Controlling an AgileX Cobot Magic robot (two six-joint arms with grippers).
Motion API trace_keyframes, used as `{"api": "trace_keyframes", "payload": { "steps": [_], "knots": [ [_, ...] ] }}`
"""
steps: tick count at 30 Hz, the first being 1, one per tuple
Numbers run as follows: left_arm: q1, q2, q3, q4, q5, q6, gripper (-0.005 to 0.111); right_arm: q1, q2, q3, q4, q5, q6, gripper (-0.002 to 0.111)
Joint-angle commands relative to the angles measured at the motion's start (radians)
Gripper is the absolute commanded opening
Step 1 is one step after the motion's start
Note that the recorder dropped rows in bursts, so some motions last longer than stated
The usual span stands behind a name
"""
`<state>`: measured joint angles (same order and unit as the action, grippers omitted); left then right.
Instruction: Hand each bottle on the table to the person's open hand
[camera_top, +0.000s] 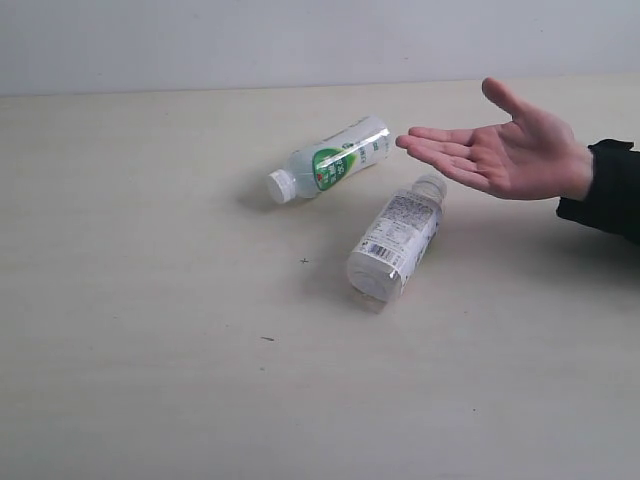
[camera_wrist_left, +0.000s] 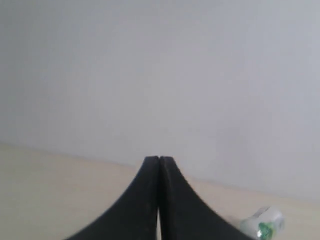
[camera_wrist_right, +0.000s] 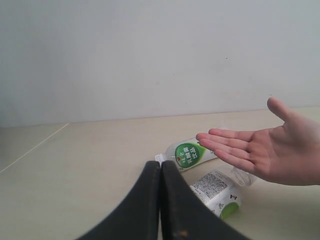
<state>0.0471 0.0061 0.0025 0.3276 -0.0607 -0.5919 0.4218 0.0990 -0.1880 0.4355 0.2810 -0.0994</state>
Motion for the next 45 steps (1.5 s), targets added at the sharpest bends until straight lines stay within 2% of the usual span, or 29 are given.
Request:
{"api": "trace_keyframes", "payload": {
  "steps": [1,3,11,14,16,20,26,32,35,38,42,44,45],
  "knots": [
    [0.003,-0.006,-0.002,0.006,-0.167,-0.157,0.000,-0.004,-0.005,0.002,0.001,-0.014,-0.004,0.000],
    [0.003,-0.006,-0.002,0.010,-0.211,-0.208,0.000,-0.004,-0.005,0.002,0.001,-0.014,-0.004,0.000],
    [0.003,-0.006,-0.002,0.003,-0.360,-0.207,0.000,-0.004,-0.005,0.002,0.001,-0.014,-0.005,0.000],
    [0.003,-0.006,-0.002,-0.007,-0.448,-0.306,0.000,-0.004,-0.005,0.002,0.001,-0.014,-0.005,0.000],
    [0.003,0.035,-0.008,0.034,-0.446,-0.361,0.000,-0.004,-0.005,0.002,0.001,-0.014,-0.005,0.000],
    [0.003,0.256,-0.102,0.130,-0.328,-0.365,0.000,-0.004,-0.005,0.002,0.001,-0.014,-0.005,0.000],
    [0.003,0.647,-0.316,0.288,-0.316,-0.336,0.000,-0.004,-0.005,0.002,0.001,-0.014,-0.005,0.000],
    [0.003,0.963,-0.579,0.609,-0.261,-0.355,0.000,-0.004,-0.005,0.002,0.001,-0.014,-0.005,0.000],
    [0.003,1.041,-0.684,0.867,-0.169,-0.316,0.000,-0.004,-0.005,0.002,0.001,-0.014,-0.005,0.000],
    [0.003,1.087,-0.761,1.009,0.061,-0.310,0.000,-0.004,-0.005,0.002,0.001,-0.014,-0.005,0.000],
    [0.001,1.159,-0.843,0.947,0.390,-0.300,0.000,-0.004,-0.005,0.002,0.001,-0.014,-0.005,0.000],
    [-0.003,1.202,-0.885,0.851,0.496,-0.196,0.000,-0.004,-0.005,0.002,0.001,-0.014,-0.005,0.000],
    [-0.012,1.234,-0.916,0.779,0.577,-0.063,0.000,-0.004,-0.005,0.002,0.001,-0.014,-0.005,0.000]
  ]
}}
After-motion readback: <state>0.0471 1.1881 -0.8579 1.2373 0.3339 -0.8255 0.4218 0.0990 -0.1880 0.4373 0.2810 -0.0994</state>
